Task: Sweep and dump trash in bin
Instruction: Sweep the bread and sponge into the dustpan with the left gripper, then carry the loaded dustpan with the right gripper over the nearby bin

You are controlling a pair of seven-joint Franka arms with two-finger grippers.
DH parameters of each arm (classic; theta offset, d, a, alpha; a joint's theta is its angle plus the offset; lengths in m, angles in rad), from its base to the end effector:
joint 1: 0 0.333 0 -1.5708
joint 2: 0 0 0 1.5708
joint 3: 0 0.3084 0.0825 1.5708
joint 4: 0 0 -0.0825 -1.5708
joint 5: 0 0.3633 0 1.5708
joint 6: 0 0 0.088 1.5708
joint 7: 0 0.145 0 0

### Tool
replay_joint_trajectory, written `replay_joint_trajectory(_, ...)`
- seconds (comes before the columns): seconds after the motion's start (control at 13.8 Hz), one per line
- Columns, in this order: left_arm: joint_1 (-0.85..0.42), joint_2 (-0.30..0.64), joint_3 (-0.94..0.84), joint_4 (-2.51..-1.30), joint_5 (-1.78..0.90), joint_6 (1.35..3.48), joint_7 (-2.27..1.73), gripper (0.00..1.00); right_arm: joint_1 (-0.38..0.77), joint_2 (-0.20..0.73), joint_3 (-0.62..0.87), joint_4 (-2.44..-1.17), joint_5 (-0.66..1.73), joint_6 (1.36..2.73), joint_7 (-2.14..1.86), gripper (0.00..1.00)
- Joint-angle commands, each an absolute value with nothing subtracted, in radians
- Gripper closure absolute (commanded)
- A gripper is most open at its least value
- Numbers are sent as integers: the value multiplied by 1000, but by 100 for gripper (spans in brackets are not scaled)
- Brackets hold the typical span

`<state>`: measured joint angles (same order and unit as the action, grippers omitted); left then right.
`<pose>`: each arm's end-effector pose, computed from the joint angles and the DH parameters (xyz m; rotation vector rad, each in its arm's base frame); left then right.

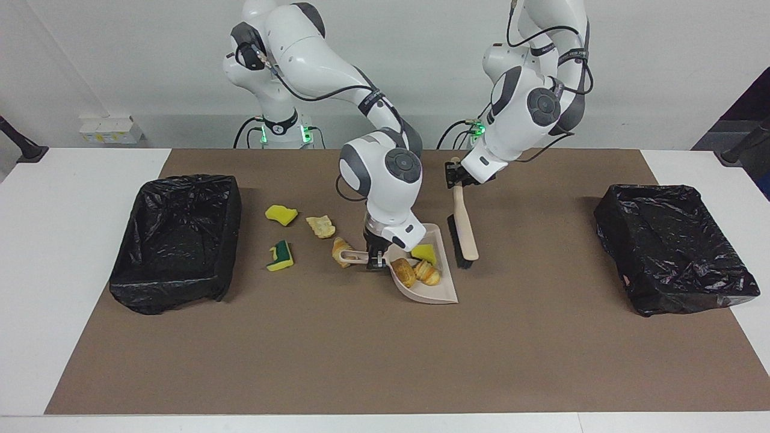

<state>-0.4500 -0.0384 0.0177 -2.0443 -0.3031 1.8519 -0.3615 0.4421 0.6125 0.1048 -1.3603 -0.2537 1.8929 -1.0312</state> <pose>0.4412 -0.2413 0.4140 2.9149 0.0531 -0.3690 0.6088 0.3237 0.3235 2.0231 2.1927 -0.1734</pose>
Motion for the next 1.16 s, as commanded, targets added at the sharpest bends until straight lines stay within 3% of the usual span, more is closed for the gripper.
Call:
replay_joint_trajectory(0.0, -417, -75, 17, -1990, -197, 1714, -465, 100, 391, 507, 118, -1445, -244, 1922, -1040, 100)
replay_joint_trajectory(0.22, -439, -168, -6, -2110, -175, 1710, -509, 100, 286, 341, 118, -1612, -146, 2008, -1153, 100)
replay_joint_trajectory(0.51, -575, -252, -32, -2279, -176, 1885, -684, 100, 154, 201, 117, -1684, -112, 1982, -1319, 100)
replay_joint_trajectory(0.73, -672, -242, -32, -2406, -176, 2063, -652, 100, 25, 140, 118, -1697, -92, 1954, -1457, 100)
replay_joint_trajectory(1.09, -716, -245, -32, -2482, -178, 2103, -623, 100, -285, 115, 117, -1698, 0, 1936, -1780, 100)
